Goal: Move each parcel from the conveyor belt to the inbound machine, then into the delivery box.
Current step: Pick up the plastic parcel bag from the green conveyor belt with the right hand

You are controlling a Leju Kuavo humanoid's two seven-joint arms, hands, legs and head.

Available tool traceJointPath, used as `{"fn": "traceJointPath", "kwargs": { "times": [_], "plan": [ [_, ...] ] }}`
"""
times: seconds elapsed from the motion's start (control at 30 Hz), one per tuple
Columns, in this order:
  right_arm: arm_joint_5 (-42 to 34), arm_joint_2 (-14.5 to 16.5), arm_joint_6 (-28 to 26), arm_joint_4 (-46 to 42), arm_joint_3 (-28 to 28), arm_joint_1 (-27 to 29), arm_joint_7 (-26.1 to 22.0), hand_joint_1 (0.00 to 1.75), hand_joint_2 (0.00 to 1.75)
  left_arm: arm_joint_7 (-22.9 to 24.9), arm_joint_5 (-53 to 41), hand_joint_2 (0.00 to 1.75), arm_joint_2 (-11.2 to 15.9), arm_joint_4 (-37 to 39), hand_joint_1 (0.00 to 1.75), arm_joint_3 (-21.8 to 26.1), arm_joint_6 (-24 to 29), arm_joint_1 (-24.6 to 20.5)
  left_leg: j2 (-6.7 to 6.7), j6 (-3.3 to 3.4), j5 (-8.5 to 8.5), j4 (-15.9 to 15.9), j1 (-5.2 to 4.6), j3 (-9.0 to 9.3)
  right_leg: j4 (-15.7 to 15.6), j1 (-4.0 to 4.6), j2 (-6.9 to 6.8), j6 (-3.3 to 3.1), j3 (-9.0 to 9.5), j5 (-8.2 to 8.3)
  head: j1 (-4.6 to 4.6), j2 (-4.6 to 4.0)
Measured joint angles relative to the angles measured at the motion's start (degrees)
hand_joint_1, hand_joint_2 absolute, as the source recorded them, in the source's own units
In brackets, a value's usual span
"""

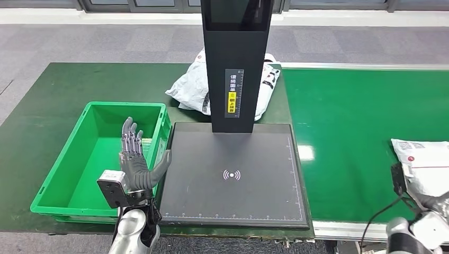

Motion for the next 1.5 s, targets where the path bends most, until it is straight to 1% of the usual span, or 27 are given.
{"fn": "traceJointPath", "kwargs": {
  "times": [0.17,0.33,0.63,0.8,0.9,1.17,1.37,1.5],
  "plan": [
    [0.0,-0.34,-0.01,4.06,4.49,-3.0,2.2,0.0,1.75,0.0,-0.03,1.75,-0.02,0.07,0.0,0.0,0.69,0.0,-0.05,-0.01,0.02,0.0,0.0,0.01,0.0,0.0,-0.02,0.0,0.0,0.01,-0.01,0.0],
    [0.0,-0.58,-0.02,6.28,6.81,-4.02,3.7,0.0,1.75,0.0,-0.13,1.75,-0.02,0.04,0.0,0.0,1.28,0.02,-0.11,-0.01,0.02,0.0,0.0,-0.01,0.0,0.0,-0.05,0.01,0.0,0.01,-0.01,0.0],
    [0.0,-2.2,-0.02,9.15,7.39,-2.72,7.77,0.0,1.75,0.0,-0.41,1.75,-0.02,-0.76,0.0,0.0,2.17,0.13,-0.16,0.01,0.0,0.0,0.0,-0.05,-0.01,0.0,-0.09,0.03,-0.02,0.0,-0.01,0.01],
    [0.0,-3.59,-0.02,13.75,7.4,-2.91,11.51,0.0,1.75,0.0,-0.55,1.75,-0.02,-1.3,0.0,0.09,2.21,0.23,-0.21,0.01,0.01,0.0,0.0,-0.05,0.0,0.0,-0.16,0.03,0.01,0.0,0.0,0.0],
    [0.0,-4.31,-0.02,16.27,7.4,-3.01,12.34,0.0,1.75,0.0,-0.63,1.75,-0.02,-1.6,0.0,0.29,2.2,0.31,-0.23,0.01,0.01,0.0,0.0,-0.06,0.0,0.0,-0.18,0.03,0.01,0.0,-0.01,0.0],
    [-0.05,-5.72,1.22,20.05,7.4,-3.44,12.44,0.0,1.75,0.0,-0.85,1.75,-0.02,-2.69,0.0,0.55,2.23,0.5,-0.23,0.01,0.01,0.0,0.0,-0.07,0.0,0.0,-0.18,0.03,0.01,0.0,-0.01,-0.01],
    [-0.63,-5.88,5.11,21.25,7.39,-3.86,9.89,0.0,1.75,0.0,-0.96,1.75,-0.02,-3.02,0.0,0.97,2.24,0.62,-0.23,0.01,0.01,0.0,0.0,-0.07,0.0,0.0,-0.18,0.03,0.0,0.0,-0.01,0.0],
    [-2.35,-5.87,8.09,21.68,7.18,-4.2,6.47,0.0,1.75,0.0,-1.23,1.75,-0.02,-3.16,0.0,1.22,1.96,0.68,-0.21,0.01,0.01,0.0,0.0,-0.06,0.0,0.0,-0.17,0.03,0.01,0.0,-0.01,0.01]
  ]
}}
